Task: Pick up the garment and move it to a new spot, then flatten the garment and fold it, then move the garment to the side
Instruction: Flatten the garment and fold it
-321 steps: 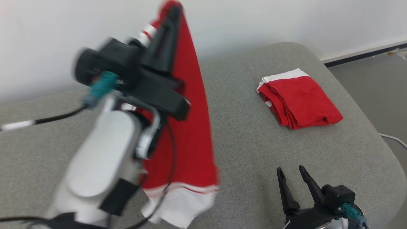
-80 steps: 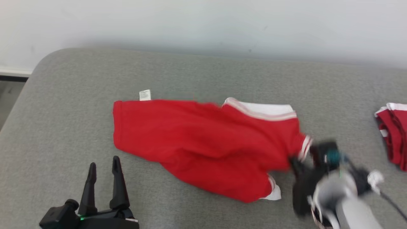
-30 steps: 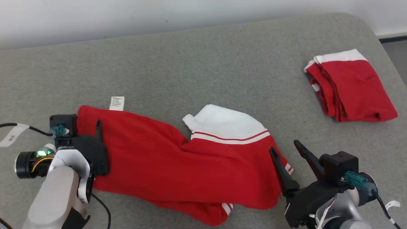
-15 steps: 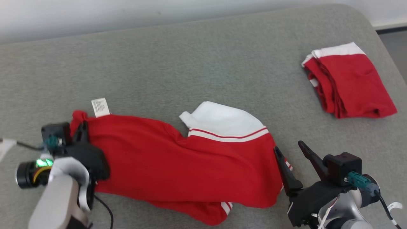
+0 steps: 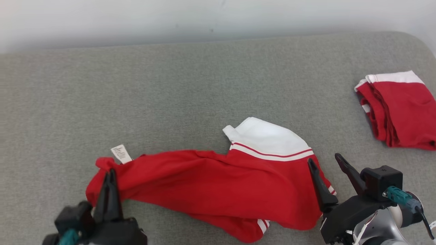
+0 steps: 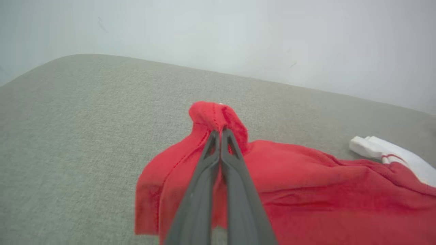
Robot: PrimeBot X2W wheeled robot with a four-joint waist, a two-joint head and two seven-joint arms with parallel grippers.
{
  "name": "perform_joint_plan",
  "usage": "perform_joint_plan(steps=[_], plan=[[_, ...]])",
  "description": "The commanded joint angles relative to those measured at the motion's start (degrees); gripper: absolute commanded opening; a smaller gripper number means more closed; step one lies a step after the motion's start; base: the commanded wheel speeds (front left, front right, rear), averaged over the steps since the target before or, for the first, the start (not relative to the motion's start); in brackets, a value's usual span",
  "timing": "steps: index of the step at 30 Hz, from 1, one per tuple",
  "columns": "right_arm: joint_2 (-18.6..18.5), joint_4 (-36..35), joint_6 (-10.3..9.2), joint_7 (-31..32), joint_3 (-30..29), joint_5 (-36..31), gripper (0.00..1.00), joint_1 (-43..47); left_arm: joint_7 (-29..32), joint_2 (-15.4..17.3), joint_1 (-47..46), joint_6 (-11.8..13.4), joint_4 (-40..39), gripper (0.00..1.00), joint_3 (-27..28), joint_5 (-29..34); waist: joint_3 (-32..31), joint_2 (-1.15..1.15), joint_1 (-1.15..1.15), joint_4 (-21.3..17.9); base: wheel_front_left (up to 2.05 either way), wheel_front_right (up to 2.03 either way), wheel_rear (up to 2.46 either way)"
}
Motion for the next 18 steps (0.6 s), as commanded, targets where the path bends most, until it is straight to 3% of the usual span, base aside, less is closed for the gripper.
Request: perform_joint_plan(steps=[1,4,5,6,7,8,18], plan=[[0.0,-0.2,-0.15,0.1,-0.2,-0.3,1.00,0.6,-0.5,-0.6,1.7,0.4,-1.4,0.00,-0.5,0.1,-1.0,0.00,0.01,0.9,0.00,0.00,0.00],[0.1,-0.3,-0.15,0.5,-0.2,-0.4,1.00,0.8,-0.6,-2.0,6.1,1.2,-3.6,0.00,-1.2,-1.2,-1.4,0.00,0.01,1.1,0.00,0.00,0.00],[0.0,-0.3,-0.15,0.7,-0.3,-0.4,1.00,1.0,-0.4,-2.6,7.4,1.4,-3.3,0.11,-1.3,-2.1,-1.6,0.00,0.01,1.1,0.00,0.00,0.00],[0.0,-0.3,-0.15,0.6,-0.4,-0.4,1.00,1.2,0.1,-2.9,8.3,1.5,-2.5,0.29,-1.3,-2.6,-1.8,0.00,0.01,1.2,0.00,0.00,0.00],[0.0,-0.3,-0.15,0.9,-0.5,-0.3,1.00,1.4,0.8,-3.1,9.2,1.5,-1.6,0.69,-1.5,-3.3,-2.0,0.00,0.01,1.3,0.00,0.00,0.00],[0.0,-0.1,-0.15,1.2,-0.7,-0.4,1.00,1.6,1.4,-3.4,9.9,1.7,-0.6,1.00,-1.4,-4.1,-2.2,0.00,0.01,1.4,0.00,0.00,0.00],[0.0,0.0,-0.15,3.2,-1.5,-1.2,1.00,2.0,3.3,-2.2,12.1,2.9,5.5,1.00,1.9,-7.6,-4.1,0.00,0.01,3.0,0.00,0.00,0.00]])
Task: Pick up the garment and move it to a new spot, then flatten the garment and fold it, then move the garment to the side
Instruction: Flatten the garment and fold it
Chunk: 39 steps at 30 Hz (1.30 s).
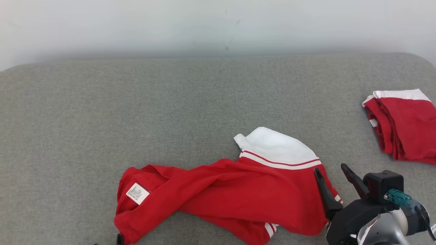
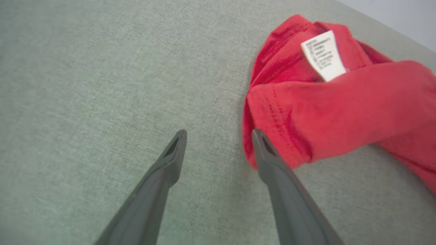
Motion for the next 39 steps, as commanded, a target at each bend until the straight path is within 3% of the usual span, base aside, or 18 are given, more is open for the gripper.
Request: perform_joint_plan(steps=[1,8,16,23,28,29,30,31,35,39], plan=[[0.0,0.1,-0.15,0.4,-0.3,-0.4,1.00,0.5,-0.2,0.5,0.8,0.0,0.7,1.00,0.7,-0.8,-0.5,0.00,0.01,0.6,0.00,0.00,0.00],[0.1,3.1,-0.15,4.4,-3.7,-2.1,1.00,-3.1,-6.4,2.8,-1.5,-2.3,1.6,1.00,2.4,0.1,-0.8,0.00,0.01,1.9,0.00,0.00,0.00],[-0.8,15.1,-0.15,10.1,-7.6,-3.8,1.00,-16.2,-12.1,2.5,-5.7,-6.4,-4.3,1.00,-0.3,3.7,0.6,0.00,0.01,3.7,0.00,0.00,0.00],[-1.2,31.9,-0.15,12.3,-10.4,-4.1,1.00,-25.3,-12.2,1.1,-7.1,-6.4,-5.2,1.00,-2.3,4.7,2.9,0.00,0.01,5.7,0.00,0.00,0.00],[-1.0,39.1,-0.15,11.8,-9.9,-2.3,1.00,-27.2,-11.8,0.5,-7.5,-6.1,-4.9,1.00,-2.9,4.3,3.7,0.00,0.01,6.5,0.00,0.00,0.00],[-1.0,40.3,-0.15,11.9,-9.4,-2.1,0.95,-27.2,-11.7,0.5,-7.7,-6.0,-4.8,1.00,-2.8,4.2,3.7,0.00,0.01,6.6,0.00,0.00,0.00],[-0.9,41.0,-0.15,11.9,-8.9,-1.8,0.31,-27.2,-11.7,0.5,-7.7,-6.0,-4.8,1.00,-2.8,4.1,3.7,0.00,0.01,6.5,0.00,0.00,0.00],[-1.0,41.2,-0.14,11.6,-8.1,-1.6,0.00,-27.2,-11.6,0.5,-7.8,-5.9,-4.8,1.00,-2.8,4.0,3.7,0.00,0.01,6.5,0.00,0.00,0.00],[-3.6,39.1,-0.15,7.2,-8.2,-3.0,0.00,-27.6,-11.6,0.6,-7.4,-5.7,-5.1,1.00,-2.8,3.8,3.1,0.00,0.01,5.9,0.00,0.00,0.00],[-3.3,35.8,-0.15,3.5,-9.5,-4.8,0.00,-26.6,-11.3,0.6,-7.3,-5.7,-5.1,1.00,-2.8,3.5,2.4,0.00,0.01,5.2,0.00,0.00,0.00]])
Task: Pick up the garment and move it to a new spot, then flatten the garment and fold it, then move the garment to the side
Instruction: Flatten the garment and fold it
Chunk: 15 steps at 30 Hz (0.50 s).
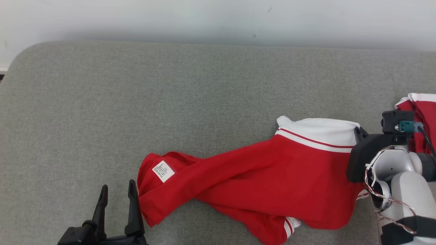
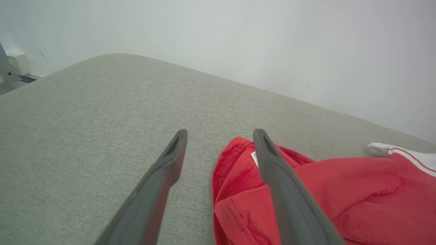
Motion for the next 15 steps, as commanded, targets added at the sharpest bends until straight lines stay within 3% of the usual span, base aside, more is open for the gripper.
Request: perform_joint_plan(steps=[1,4,9,15], plan=[[0.4,-0.9,-0.15,-0.6,0.0,-0.7,0.00,1.4,0.2,0.0,-0.1,-0.1,0.0,1.00,-0.1,-0.4,-0.6,0.00,0.00,-0.5,0.00,0.00,0.00],[1.3,-9.6,-0.15,-1.3,-2.1,-1.1,0.00,6.0,0.5,0.1,0.7,0.4,-0.5,1.00,-0.1,-0.6,-1.2,0.00,0.00,-1.7,0.00,0.00,0.00],[2.5,-19.6,-0.15,4.2,-1.7,-2.6,0.00,15.9,1.2,0.3,1.3,0.8,-1.1,1.00,-0.2,-0.9,-1.5,0.00,0.00,-3.0,0.00,0.00,0.00],[3.3,-25.2,-0.15,10.6,0.1,-1.0,0.00,25.4,1.5,0.4,1.5,1.3,-1.6,1.00,-0.4,-0.9,-1.6,0.00,0.00,-4.3,0.00,0.00,0.00]])
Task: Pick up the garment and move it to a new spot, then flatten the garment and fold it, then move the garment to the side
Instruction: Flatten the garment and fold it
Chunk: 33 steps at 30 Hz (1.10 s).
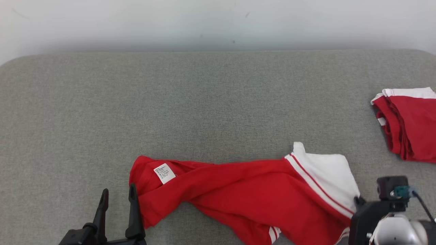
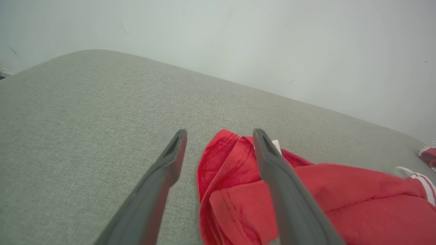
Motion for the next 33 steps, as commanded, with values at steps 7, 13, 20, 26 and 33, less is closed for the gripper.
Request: perform_joint_plan(steps=[7,13,20,26,33], plan=[[0.3,-2.7,-0.15,3.6,0.5,3.1,1.00,3.6,0.5,0.7,0.5,0.3,0.1,1.00,-0.2,-0.7,-1.0,0.00,0.00,-0.4,0.00,0.00,0.00],[0.3,-6.8,-0.15,1.7,-2.1,3.9,1.00,4.2,3.1,1.3,1.6,0.8,0.9,1.00,-0.4,-1.2,-2.3,0.00,0.00,-0.2,0.00,0.00,0.00],[0.3,-7.4,-0.15,-2.2,-4.4,3.4,1.00,2.9,7.7,2.1,0.5,0.4,2.2,1.00,-2.0,-1.4,-3.1,0.00,0.00,0.0,0.00,0.00,0.00],[0.3,-6.0,-0.15,-3.4,-3.1,4.2,1.00,2.2,12.4,3.1,-4.9,1.4,7.5,1.00,-4.1,1.0,-3.0,0.00,0.00,0.4,0.00,0.00,0.00],[0.3,-5.4,-0.15,-3.7,-1.9,4.4,1.00,1.6,16.1,3.2,-9.4,1.8,13.7,1.00,-6.3,3.0,-2.4,0.00,0.00,-0.1,0.00,0.00,0.00]])
